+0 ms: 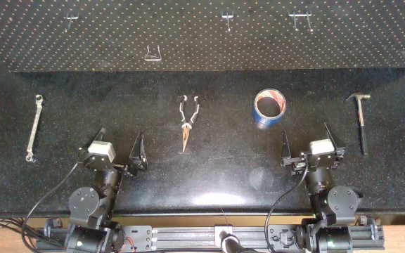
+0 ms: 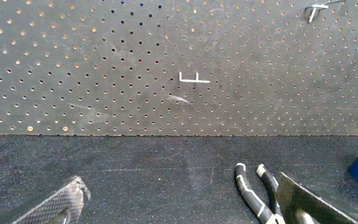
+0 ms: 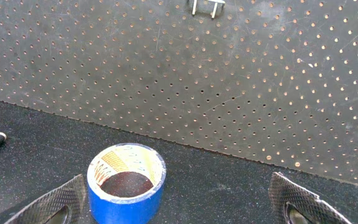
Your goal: Place Tools Onto Pegboard
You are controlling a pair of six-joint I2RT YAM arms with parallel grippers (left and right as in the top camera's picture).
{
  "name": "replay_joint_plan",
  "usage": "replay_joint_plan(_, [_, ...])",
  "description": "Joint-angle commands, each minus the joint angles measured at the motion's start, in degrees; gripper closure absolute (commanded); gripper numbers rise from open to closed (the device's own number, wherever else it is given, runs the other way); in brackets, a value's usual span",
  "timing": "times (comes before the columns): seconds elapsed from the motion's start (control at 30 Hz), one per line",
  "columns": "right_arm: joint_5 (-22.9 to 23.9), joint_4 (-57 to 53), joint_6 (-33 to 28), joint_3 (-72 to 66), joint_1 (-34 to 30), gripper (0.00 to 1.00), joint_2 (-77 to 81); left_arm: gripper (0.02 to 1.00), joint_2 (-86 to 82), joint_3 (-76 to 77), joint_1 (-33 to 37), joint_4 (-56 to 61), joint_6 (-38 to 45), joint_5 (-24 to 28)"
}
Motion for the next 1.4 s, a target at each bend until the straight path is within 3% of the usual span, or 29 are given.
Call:
replay_joint_plan(0.03, [-0.37,-0.09,-0.57,-0.35,0.35,0.036,-0.37,0.025,-0.79,-0.04,-0.17,-0.61,0.92,0.66])
replay_joint_plan(0.43, [-0.35,-0.09,-0.57,-0.35,0.35,0.036,-0.37,0.023,-0.52,-0.04,0.39,-0.48,0.83,0.22])
replay_joint_plan(0.47, [-0.35,-0.09,-0.57,-0.35,0.35,0.036,-0.37,0.025,1.57,0.07,1.66,-0.83,0.50,1.62])
replay_joint_plan(0.5, [-0.35,-0.09,-0.57,-0.35,0.35,0.036,-0.37,0.025,5.49,3.06,7.67,-6.14,-6.38,8.94])
replay_joint_plan(0.57, [-0.35,-0.09,-0.57,-0.35,0.35,0.036,-0.37,0.025,14.40,18.62,20.81,-30.10,-10.54,23.15])
replay_joint_plan(0.6, [-0.35,-0.09,-0.57,-0.35,0.35,0.036,-0.37,0.025,20.76,27.67,25.46,-41.97,-10.45,23.98])
replay_joint_plan(0.63, [-0.35,-0.09,-0.57,-0.35,0.35,0.036,-0.37,0.025,35.39,42.01,32.28,-54.25,-3.65,20.31])
replay_joint_plan(0.67, [-0.35,-0.09,-0.57,-0.35,0.35,0.034,-0.37,0.025,49.70,50.29,36.57,-54.53,5.31,20.35])
replay_joint_plan(0.7, [-0.35,-0.09,-0.57,-0.35,0.35,0.036,-0.37,0.025,62.14,56.81,39.60,-56.08,24.39,20.28])
replay_joint_plan(0.73, [-0.37,-0.09,-0.57,-0.35,0.35,0.036,-0.37,0.025,73.46,62.20,43.56,-56.81,43.71,15.30])
replay_joint_plan(0.77, [-0.35,-0.09,-0.57,-0.35,0.35,0.036,-0.37,0.023,78.18,62.97,46.88,-56.17,50.49,8.76])
replay_joint_plan(0.8, [-0.35,-0.09,-0.57,-0.35,0.35,0.036,-0.37,0.025,82.03,62.97,49.90,-55.78,55.06,8.02])
replay_joint_plan(0.93, [-0.35,-0.09,-0.57,-0.35,0.35,0.036,-0.37,0.025,91.34,62.99,55.34,-48.61,60.76,8.04])
replay_joint_plan(1.1, [-0.35,-0.09,-0.57,-0.35,0.35,0.036,-0.37,0.018,103.65,73.29,55.34,-49.57,55.93,7.02])
replay_joint_plan(1.3, [-0.35,-0.09,-0.57,-0.35,0.35,0.036,-0.37,0.023,111.30,73.85,55.23,-46.82,53.99,6.82])
replay_joint_plan(1.4, [-0.35,-0.09,-0.57,-0.35,0.35,0.036,-0.37,0.051,112.76,73.83,55.23,-45.33,50.95,2.51])
